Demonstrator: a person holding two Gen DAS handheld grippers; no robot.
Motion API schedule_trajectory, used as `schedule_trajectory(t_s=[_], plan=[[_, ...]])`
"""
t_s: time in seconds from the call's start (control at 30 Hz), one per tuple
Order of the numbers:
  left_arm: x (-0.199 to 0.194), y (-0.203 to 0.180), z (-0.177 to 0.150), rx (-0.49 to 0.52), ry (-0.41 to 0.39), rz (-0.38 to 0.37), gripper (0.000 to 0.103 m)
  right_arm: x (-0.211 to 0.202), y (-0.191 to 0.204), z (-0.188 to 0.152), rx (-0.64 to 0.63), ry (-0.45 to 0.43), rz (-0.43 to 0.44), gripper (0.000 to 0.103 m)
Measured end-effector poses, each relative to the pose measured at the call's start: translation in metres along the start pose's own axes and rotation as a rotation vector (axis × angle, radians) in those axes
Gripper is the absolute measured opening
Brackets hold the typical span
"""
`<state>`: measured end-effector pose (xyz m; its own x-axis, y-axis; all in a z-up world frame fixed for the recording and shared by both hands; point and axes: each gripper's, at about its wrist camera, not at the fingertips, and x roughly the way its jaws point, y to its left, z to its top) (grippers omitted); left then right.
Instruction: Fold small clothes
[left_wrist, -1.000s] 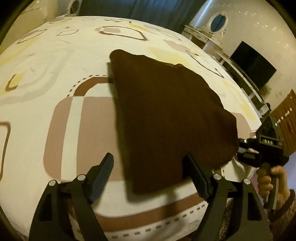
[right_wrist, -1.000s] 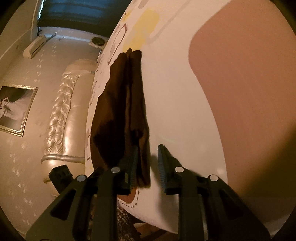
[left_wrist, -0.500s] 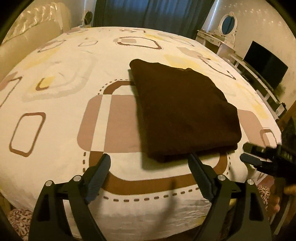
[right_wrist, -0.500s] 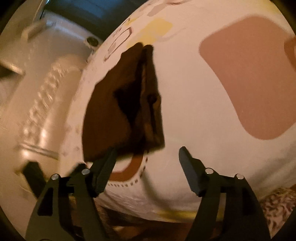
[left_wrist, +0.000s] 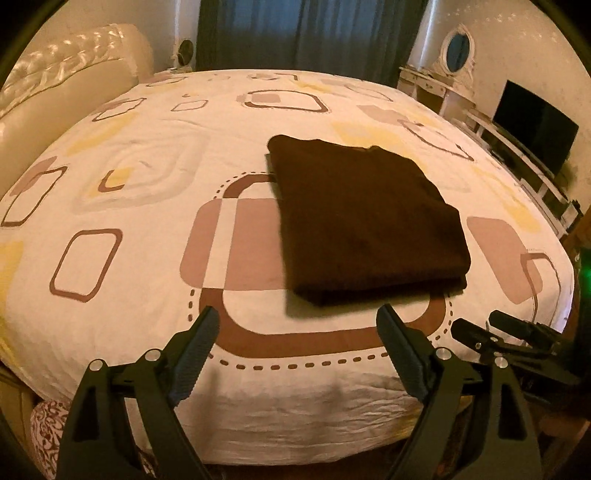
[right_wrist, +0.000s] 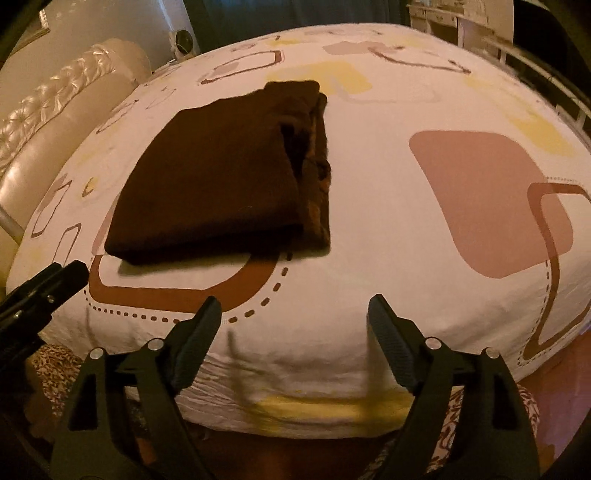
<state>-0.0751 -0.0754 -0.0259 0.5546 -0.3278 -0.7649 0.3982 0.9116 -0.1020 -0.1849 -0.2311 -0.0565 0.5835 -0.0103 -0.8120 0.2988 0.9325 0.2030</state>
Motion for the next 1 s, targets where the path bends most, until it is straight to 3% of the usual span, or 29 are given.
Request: schedule_trajectory(t_s=[0.37, 1.0], plan=[[0.001, 0.005, -0.006, -0.013, 0.036, 0.038, 0.086, -0.002, 0.008, -0.005, -0.021, -0.014, -0.005, 0.085], [-0.002, 0.005, -0.008, -0.012, 0.020, 0.057, 0.086, 0.001, 0.011, -0.009, -0.018, 0.001, 0.005, 0.085]])
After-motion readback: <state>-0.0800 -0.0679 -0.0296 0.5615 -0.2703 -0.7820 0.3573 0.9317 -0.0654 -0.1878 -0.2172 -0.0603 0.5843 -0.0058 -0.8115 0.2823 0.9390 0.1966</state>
